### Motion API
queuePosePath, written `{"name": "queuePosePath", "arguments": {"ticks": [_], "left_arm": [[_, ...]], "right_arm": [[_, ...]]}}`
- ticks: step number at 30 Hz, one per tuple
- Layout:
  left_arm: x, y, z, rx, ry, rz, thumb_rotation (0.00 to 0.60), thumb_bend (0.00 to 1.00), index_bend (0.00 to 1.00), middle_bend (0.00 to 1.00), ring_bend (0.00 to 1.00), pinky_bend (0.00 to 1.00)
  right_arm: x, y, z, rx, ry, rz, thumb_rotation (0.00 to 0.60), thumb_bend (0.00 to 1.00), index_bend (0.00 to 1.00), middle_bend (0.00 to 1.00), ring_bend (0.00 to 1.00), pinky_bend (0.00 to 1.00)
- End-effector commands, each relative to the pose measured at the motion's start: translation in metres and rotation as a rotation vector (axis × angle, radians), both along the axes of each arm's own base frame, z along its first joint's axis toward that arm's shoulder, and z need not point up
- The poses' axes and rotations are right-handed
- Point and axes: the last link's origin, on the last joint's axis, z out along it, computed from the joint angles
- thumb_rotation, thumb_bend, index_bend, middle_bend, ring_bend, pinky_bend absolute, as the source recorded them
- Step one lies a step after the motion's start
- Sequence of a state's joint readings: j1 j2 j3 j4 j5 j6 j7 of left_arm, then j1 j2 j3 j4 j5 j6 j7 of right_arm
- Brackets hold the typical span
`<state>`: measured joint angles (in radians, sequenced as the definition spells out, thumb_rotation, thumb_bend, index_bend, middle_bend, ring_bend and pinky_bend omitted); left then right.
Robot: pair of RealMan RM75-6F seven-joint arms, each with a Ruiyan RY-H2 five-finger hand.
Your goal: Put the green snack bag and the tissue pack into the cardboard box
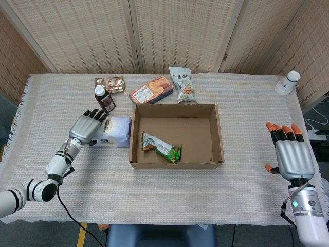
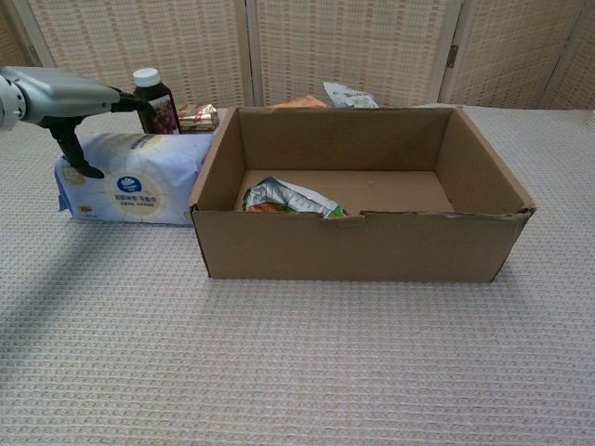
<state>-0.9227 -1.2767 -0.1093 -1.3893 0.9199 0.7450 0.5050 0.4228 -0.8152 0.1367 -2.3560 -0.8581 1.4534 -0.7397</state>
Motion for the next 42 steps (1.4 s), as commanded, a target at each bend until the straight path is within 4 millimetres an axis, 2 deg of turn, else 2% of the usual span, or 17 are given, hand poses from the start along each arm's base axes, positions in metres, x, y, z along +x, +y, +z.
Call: {"name": "queuePosePath", "arguments": {"ticks": [1,13,15,17,20,26,33,42], "left_arm": [[-0.001,0.006,-0.003,-0.013,-0.006,0.02,0.6,0.2,0.0,0.0,0.0,0.13],[-0.015,0.015,-0.019,-0.048,-0.014,0.091,0.6,0.2,0.0,0.0,0.0,0.17],[-0.015,0.015,-0.019,-0.035,-0.022,0.088,0.6,0.21,0.01,0.06,0.02,0.22],[-0.016,0.015,-0.018,-0.024,-0.025,0.081,0.6,0.23,0.1,0.21,0.12,0.31],[-0.018,0.014,-0.017,-0.022,-0.032,0.086,0.6,0.27,0.35,0.44,0.32,0.5],[-0.022,0.011,-0.015,-0.032,-0.032,0.096,0.6,0.31,0.55,0.62,0.5,0.65],[-0.017,0.009,0.005,0.001,-0.045,0.066,0.6,0.34,0.7,0.77,0.64,0.75],[-0.001,-0.002,0.038,0.028,-0.064,0.031,0.6,0.37,0.76,0.83,0.7,0.78]], "right_arm": [[0.0,0.0,0.0,0.0,0.0,-0.001,0.6,0.06,0.08,0.11,0.0,0.07],[0.002,-0.001,0.002,-0.01,-0.003,0.009,0.6,0.06,0.08,0.11,0.0,0.07],[0.002,-0.001,0.002,-0.01,-0.005,0.011,0.6,0.06,0.08,0.11,0.0,0.07],[0.001,-0.001,0.003,-0.01,-0.005,0.01,0.6,0.06,0.08,0.11,0.0,0.07],[0.0,-0.001,0.003,-0.007,-0.004,0.004,0.6,0.06,0.08,0.11,0.0,0.07],[0.001,-0.001,0.003,-0.006,-0.005,0.008,0.6,0.06,0.08,0.11,0.0,0.07],[0.001,-0.001,0.002,-0.003,-0.006,0.004,0.6,0.06,0.08,0.11,0.0,0.07],[0.002,-0.001,0.001,0.0,-0.012,0.014,0.6,0.06,0.08,0.11,0.0,0.07]]}}
